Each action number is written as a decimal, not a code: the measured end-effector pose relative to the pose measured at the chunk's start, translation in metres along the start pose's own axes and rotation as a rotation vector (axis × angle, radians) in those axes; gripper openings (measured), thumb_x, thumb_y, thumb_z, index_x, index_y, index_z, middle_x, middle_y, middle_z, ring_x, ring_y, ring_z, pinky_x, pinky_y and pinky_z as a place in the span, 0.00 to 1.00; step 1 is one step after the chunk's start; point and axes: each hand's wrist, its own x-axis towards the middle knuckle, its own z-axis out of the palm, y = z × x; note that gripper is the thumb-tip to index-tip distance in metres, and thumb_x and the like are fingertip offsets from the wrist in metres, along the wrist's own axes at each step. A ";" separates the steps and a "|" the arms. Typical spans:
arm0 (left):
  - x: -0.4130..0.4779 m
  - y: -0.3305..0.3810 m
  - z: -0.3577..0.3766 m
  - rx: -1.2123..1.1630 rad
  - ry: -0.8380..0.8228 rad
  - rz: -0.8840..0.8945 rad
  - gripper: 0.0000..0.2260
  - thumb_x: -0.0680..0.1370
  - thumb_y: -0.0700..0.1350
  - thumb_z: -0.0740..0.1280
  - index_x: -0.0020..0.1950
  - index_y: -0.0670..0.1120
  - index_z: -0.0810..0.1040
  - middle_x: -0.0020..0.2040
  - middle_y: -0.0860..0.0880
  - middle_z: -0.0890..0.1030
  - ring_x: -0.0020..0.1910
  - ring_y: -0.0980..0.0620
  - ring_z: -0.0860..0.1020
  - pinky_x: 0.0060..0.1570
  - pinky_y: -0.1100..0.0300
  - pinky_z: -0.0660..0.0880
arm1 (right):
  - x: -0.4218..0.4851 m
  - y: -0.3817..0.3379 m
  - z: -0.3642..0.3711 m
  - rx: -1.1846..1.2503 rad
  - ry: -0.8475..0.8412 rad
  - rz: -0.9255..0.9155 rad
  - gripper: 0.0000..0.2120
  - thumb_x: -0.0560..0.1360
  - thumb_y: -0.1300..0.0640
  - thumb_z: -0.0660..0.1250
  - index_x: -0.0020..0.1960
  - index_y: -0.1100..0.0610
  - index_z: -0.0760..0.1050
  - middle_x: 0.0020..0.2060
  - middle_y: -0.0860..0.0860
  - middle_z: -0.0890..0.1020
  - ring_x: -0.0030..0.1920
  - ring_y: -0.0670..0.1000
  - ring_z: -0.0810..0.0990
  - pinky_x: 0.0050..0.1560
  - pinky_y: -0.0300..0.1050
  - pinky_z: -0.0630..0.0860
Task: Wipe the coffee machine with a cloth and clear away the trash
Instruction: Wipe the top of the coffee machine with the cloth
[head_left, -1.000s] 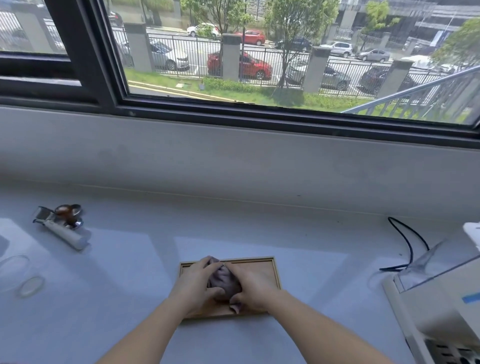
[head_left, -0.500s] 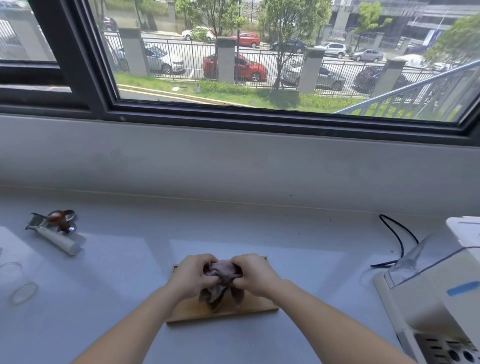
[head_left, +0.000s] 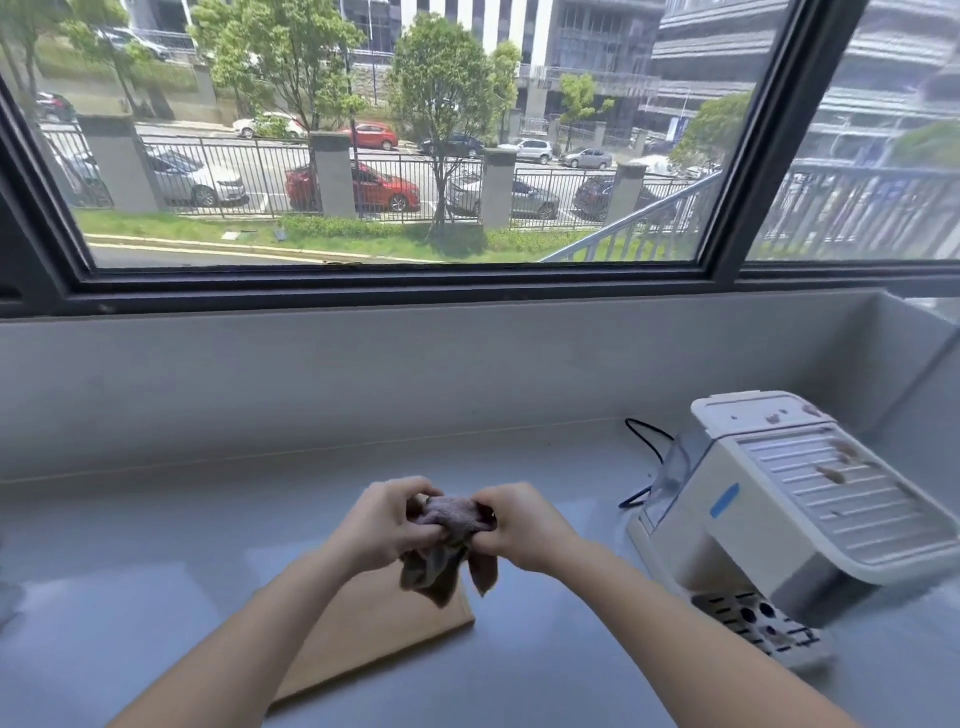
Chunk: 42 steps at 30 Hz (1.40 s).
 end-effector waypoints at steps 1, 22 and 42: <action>0.003 0.009 0.003 -0.008 -0.014 0.021 0.12 0.68 0.45 0.76 0.49 0.52 0.80 0.37 0.49 0.85 0.33 0.54 0.79 0.37 0.55 0.77 | -0.007 0.003 -0.008 -0.001 0.021 0.019 0.06 0.67 0.57 0.69 0.38 0.56 0.72 0.31 0.51 0.76 0.33 0.53 0.72 0.32 0.48 0.67; 0.054 0.248 0.115 -0.268 -0.074 0.347 0.10 0.69 0.42 0.76 0.48 0.50 0.81 0.39 0.47 0.86 0.37 0.46 0.84 0.35 0.50 0.82 | -0.185 0.071 -0.201 -0.057 0.530 0.228 0.06 0.66 0.56 0.70 0.42 0.54 0.78 0.32 0.49 0.79 0.37 0.53 0.76 0.39 0.49 0.73; 0.045 0.280 0.267 0.010 0.305 0.508 0.24 0.70 0.56 0.63 0.67 0.57 0.72 0.59 0.68 0.72 0.60 0.63 0.69 0.61 0.66 0.63 | -0.248 0.196 -0.213 0.132 0.425 0.234 0.38 0.62 0.36 0.66 0.71 0.34 0.64 0.77 0.38 0.57 0.75 0.45 0.55 0.75 0.53 0.53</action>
